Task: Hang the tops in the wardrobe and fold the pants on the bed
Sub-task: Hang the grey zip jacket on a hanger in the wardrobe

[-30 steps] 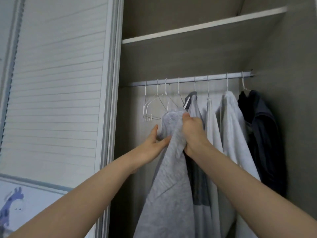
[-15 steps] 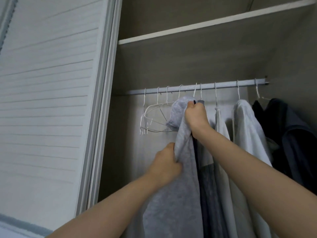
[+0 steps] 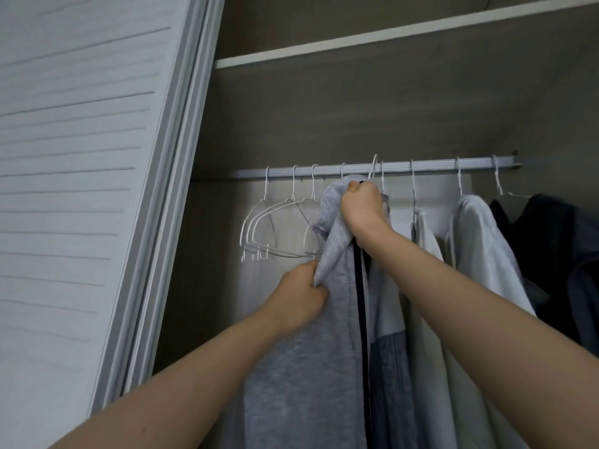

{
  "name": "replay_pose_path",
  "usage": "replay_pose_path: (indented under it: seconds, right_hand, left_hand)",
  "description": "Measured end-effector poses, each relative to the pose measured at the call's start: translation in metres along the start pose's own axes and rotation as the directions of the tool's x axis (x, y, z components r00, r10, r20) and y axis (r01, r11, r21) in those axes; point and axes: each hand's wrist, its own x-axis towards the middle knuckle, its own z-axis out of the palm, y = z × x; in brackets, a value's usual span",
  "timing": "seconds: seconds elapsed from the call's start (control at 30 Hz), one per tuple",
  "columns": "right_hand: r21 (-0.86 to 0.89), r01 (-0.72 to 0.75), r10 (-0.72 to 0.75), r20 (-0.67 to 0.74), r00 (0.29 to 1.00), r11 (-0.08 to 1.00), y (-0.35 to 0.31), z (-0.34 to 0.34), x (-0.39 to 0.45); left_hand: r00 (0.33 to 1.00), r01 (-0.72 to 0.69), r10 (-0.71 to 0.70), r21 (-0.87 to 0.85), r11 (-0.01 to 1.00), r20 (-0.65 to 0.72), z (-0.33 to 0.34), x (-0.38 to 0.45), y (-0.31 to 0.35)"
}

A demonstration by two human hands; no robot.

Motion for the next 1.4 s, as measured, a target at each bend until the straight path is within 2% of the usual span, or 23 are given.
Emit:
replay_pose_path:
  seconds: [0.1, 0.37, 0.5, 0.63, 0.73, 0.8, 0.87, 0.97, 1.07, 1.13, 1.23, 1.4]
  right_hand:
    - [0.001, 0.008, -0.008, 0.022, 1.0, 1.0, -0.002, 0.01, 0.001]
    - [-0.015, 0.1, -0.1, -0.053, 0.994, 0.995, -0.012, 0.01, 0.011]
    - [-0.081, 0.029, -0.029, 0.002, 1.0, 0.996, -0.005, 0.01, 0.018]
    - [-0.123, -0.081, 0.08, -0.019, 0.997, 0.989, 0.015, 0.014, 0.011]
    - [-0.181, -0.112, 0.125, 0.061, 0.99, 0.977, 0.022, 0.015, 0.008]
    - [-0.253, -0.071, 0.089, 0.06, 0.994, 0.965, 0.025, 0.017, -0.001]
    - [-0.333, 0.044, -0.019, 0.077, 0.997, 0.942, 0.027, 0.021, -0.021]
    - [-0.507, 0.266, -0.197, 0.186, 0.963, 0.82, 0.036, 0.033, -0.058]
    - [-0.561, 0.399, -0.273, 0.298, 0.915, 0.725, 0.042, 0.037, -0.079]
    - [-0.538, 0.445, -0.276, 0.368, 0.888, 0.715, 0.044, 0.034, -0.088]
    - [-0.499, 0.456, -0.248, 0.427, 0.869, 0.737, 0.045, 0.027, -0.101]
    - [-0.543, 0.47, -0.197, 0.485, 0.852, 0.696, 0.05, 0.014, -0.132]
  left_hand:
    - [0.999, 0.003, -0.002, 0.012, 1.0, -0.035, -0.003, -0.001, -0.009]
    - [0.997, -0.041, 0.04, -0.026, 0.999, -0.069, -0.016, 0.006, -0.005]
    - [0.997, -0.028, 0.029, 0.021, 0.999, -0.067, -0.013, 0.009, -0.005]
    - [0.999, -0.029, 0.031, 0.053, 0.998, -0.036, -0.005, -0.001, -0.017]
    - [1.0, -0.013, 0.015, 0.054, 0.998, -0.023, 0.001, -0.012, -0.028]
    - [0.999, -0.004, 0.006, 0.023, 1.0, -0.052, 0.005, -0.021, -0.034]
    - [0.996, 0.002, -0.003, -0.009, 1.0, -0.084, 0.008, -0.031, -0.039]
    - [0.984, 0.007, -0.013, -0.034, 0.999, -0.18, 0.012, -0.047, -0.05]
    - [0.961, 0.071, -0.085, -0.065, 0.995, -0.263, 0.012, -0.059, -0.06]
    - [0.958, 0.158, -0.18, -0.11, 0.981, -0.222, 0.01, -0.068, -0.066]
    - [0.945, 0.307, -0.317, -0.123, 0.944, -0.075, 0.006, -0.09, -0.079]
    - [0.896, 0.443, -0.438, -0.196, 0.875, 0.07, 0.001, -0.133, -0.091]
